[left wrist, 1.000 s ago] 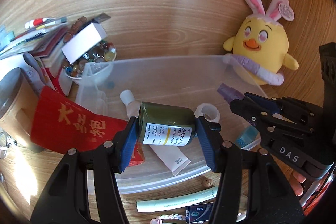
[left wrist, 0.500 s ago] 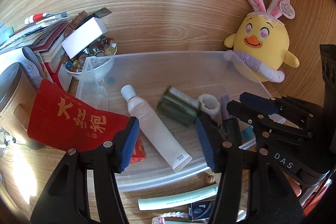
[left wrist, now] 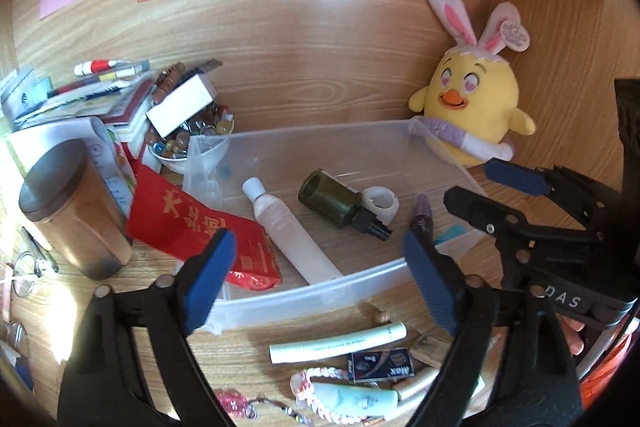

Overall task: Organize objects
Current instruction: 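Carry the black tube and green bottle into the clear bin and release, then grasp the small amber square bottle with the right gripper while the left gripper grasps the pink braided cord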

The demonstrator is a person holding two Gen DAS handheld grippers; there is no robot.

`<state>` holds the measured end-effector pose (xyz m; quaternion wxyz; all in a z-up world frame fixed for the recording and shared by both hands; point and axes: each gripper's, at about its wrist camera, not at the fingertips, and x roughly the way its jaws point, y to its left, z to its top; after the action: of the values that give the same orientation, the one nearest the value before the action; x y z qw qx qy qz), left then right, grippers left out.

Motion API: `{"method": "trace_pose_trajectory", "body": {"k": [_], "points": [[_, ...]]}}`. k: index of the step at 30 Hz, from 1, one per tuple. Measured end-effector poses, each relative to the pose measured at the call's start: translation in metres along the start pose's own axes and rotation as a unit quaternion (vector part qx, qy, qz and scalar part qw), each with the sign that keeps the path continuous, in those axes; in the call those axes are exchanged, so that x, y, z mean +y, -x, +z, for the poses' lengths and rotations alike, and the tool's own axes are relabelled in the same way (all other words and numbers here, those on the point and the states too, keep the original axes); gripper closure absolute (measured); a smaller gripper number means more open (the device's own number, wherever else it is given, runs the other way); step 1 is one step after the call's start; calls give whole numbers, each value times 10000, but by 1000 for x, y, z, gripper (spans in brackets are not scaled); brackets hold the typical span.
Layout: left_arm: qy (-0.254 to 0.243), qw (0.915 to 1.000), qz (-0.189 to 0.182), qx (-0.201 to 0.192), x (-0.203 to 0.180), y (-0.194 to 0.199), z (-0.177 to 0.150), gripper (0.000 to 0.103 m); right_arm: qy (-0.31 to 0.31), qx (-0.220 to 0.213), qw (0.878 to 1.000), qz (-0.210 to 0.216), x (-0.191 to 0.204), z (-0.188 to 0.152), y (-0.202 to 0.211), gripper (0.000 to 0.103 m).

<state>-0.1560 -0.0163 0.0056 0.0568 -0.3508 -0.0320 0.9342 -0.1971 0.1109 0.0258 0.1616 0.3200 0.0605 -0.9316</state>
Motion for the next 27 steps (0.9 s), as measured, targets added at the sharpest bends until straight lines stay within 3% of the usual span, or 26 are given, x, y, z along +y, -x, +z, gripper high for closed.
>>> {"method": "trace_pose_trajectory", "body": {"k": [9, 16, 17, 19, 27], "points": [[-94, 9998, 56, -158, -2, 32, -14, 9, 23, -153, 9999, 66, 5, -19, 37, 35], [-153, 9997, 186, -41, 0, 37, -38, 10, 70, -11, 9998, 207, 15, -39, 43, 34], [-143, 9997, 193, -4, 1, 36, -42, 11, 62, 46, 9997, 231, 16, -43, 42, 34], [-134, 9997, 169, 139, 3, 33, -49, 24, 44, 176, 9994, 287, 17, -50, 37, 34], [28, 9979, 62, 648, 11, 16, -78, 38, -7, 770, 9958, 501, 19, -82, 18, 34]]}}
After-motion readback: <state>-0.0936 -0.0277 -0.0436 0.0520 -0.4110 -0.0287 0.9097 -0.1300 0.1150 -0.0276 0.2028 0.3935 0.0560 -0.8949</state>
